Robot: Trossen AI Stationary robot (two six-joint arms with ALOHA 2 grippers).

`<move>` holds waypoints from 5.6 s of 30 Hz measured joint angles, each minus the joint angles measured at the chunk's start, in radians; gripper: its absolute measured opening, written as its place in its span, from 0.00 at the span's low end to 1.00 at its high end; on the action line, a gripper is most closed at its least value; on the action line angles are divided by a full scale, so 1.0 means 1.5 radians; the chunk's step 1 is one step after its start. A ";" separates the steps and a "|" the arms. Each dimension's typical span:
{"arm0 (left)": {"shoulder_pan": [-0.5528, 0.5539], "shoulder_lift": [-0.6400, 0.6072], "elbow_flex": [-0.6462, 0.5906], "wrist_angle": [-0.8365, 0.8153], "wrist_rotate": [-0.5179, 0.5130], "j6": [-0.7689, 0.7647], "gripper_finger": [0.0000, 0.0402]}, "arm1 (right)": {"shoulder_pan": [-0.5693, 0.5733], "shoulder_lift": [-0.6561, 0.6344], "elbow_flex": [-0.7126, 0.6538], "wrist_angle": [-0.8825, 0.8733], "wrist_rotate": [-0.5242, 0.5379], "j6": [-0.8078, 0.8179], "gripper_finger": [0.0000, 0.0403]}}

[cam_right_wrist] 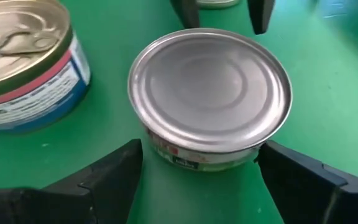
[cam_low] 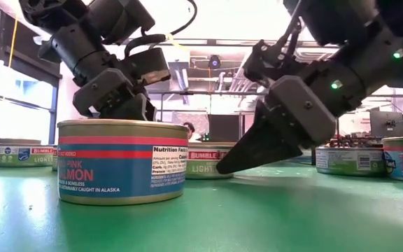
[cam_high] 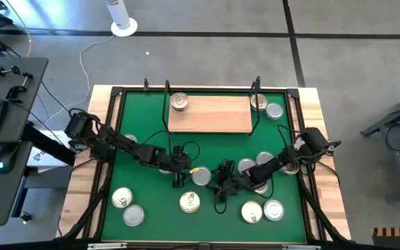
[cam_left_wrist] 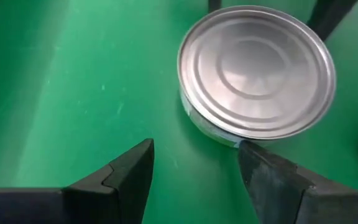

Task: Stack canned seafood by type on shelf
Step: Put the green tuna can on the shelf

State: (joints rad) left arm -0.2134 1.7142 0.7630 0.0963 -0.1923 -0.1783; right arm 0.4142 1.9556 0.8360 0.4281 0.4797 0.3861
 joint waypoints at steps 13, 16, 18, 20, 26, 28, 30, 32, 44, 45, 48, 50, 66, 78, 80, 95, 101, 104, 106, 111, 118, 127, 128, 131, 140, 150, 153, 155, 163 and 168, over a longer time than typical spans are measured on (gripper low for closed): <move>0.001 0.000 -0.001 0.008 -0.009 0.000 0.55 | -0.029 0.000 0.003 -0.004 -0.022 0.016 0.83; 0.001 0.000 -0.001 0.020 -0.007 0.000 0.55 | -0.030 0.000 0.019 -0.039 -0.022 0.013 0.91; 0.001 0.000 -0.001 0.028 -0.006 0.003 0.55 | -0.032 0.000 0.035 -0.068 -0.026 0.009 0.96; 0.001 0.000 -0.001 0.034 -0.005 0.003 0.55 | -0.036 0.001 0.048 -0.087 -0.025 0.002 0.98; 0.001 0.000 0.000 0.035 -0.003 0.005 0.55 | -0.038 0.002 0.051 -0.079 -0.012 -0.017 0.98; 0.001 0.000 0.000 0.035 -0.002 0.010 0.55 | -0.038 0.002 0.045 -0.065 -0.012 -0.017 0.98; 0.001 0.000 0.000 0.035 -0.002 0.012 0.55 | -0.038 0.002 0.035 -0.042 -0.012 -0.016 0.98; 0.001 0.002 0.000 0.034 -0.001 0.016 0.55 | -0.038 0.002 0.028 -0.026 -0.011 -0.017 0.98; 0.002 0.047 0.000 0.055 -0.003 0.016 0.55 | -0.032 0.000 0.025 -0.021 0.014 0.005 0.90; 0.002 0.047 0.000 0.056 -0.004 0.016 0.55 | -0.031 0.000 0.025 -0.031 0.010 0.016 0.89; 0.003 0.048 0.001 0.060 -0.009 0.015 0.55 | -0.032 0.000 0.025 -0.064 -0.006 0.041 0.90; 0.003 0.048 0.001 0.060 -0.009 0.015 0.55 | -0.032 -0.001 0.027 -0.077 -0.014 0.059 0.91; 0.003 0.048 0.002 0.056 -0.011 0.015 0.55 | -0.011 -0.072 0.047 -0.268 0.002 0.052 0.98; 0.003 0.048 0.001 0.095 0.001 0.016 0.55 | -0.015 -0.059 -0.056 0.024 0.042 0.022 0.98; 0.004 0.048 0.001 0.111 0.009 0.020 0.55 | -0.023 -0.057 -0.063 0.039 0.037 0.009 0.98; 0.019 0.052 -0.002 0.132 0.022 0.032 0.55 | -0.058 -0.021 -0.045 0.067 -0.006 -0.051 0.99; 0.021 0.053 -0.002 0.139 0.020 0.035 0.55 | -0.059 -0.021 -0.045 0.058 -0.007 -0.040 0.99; 0.021 0.054 -0.002 0.140 0.019 0.035 0.55 | -0.058 -0.021 -0.045 0.057 -0.023 -0.035 0.99; 0.021 0.054 -0.002 0.140 0.019 0.035 0.55 | -0.058 -0.020 -0.045 0.057 -0.036 -0.040 0.99; 0.021 0.054 -0.002 0.141 0.024 0.034 0.55 | -0.055 -0.019 -0.045 0.064 -0.039 -0.067 0.99; 0.021 0.054 -0.002 0.141 0.026 0.033 0.55 | -0.055 -0.019 -0.045 0.066 -0.041 -0.086 0.97; 0.016 0.053 0.000 0.127 0.022 0.033 0.55 | -0.047 -0.022 -0.045 0.050 -0.035 -0.079 0.88; 0.014 0.053 0.001 0.123 0.022 0.032 0.55 | -0.043 -0.022 -0.044 0.047 -0.026 -0.077 0.88; 0.008 0.053 0.004 0.109 0.021 0.026 0.55 | -0.029 -0.027 -0.042 0.026 -0.013 -0.063 0.87; -0.001 0.053 0.003 0.099 0.014 0.022 0.55 | 0.000 -0.050 -0.042 -0.010 0.018 -0.053 0.83; -0.002 0.054 0.000 0.119 0.020 0.035 0.55 | -0.040 -0.047 -0.044 0.008 -0.048 -0.087 0.87; 0.000 0.054 -0.001 0.119 0.020 0.038 0.55 | -0.055 -0.037 -0.045 0.039 -0.073 -0.086 0.91; 0.003 0.054 -0.001 0.120 0.021 0.038 0.55 | -0.059 -0.028 -0.046 0.063 -0.073 -0.089 0.93; 0.013 0.061 -0.001 0.129 0.023 0.051 0.55 | -0.070 0.010 -0.046 0.123 -0.065 -0.093 0.98; 0.013 0.062 -0.001 0.125 0.022 0.052 0.55 | -0.070 0.026 -0.047 0.161 -0.055 -0.095 0.94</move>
State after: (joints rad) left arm -0.1932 1.8065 0.7609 0.2832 -0.1589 -0.0998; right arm 0.3092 1.9948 0.7658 0.6701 0.3965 0.2440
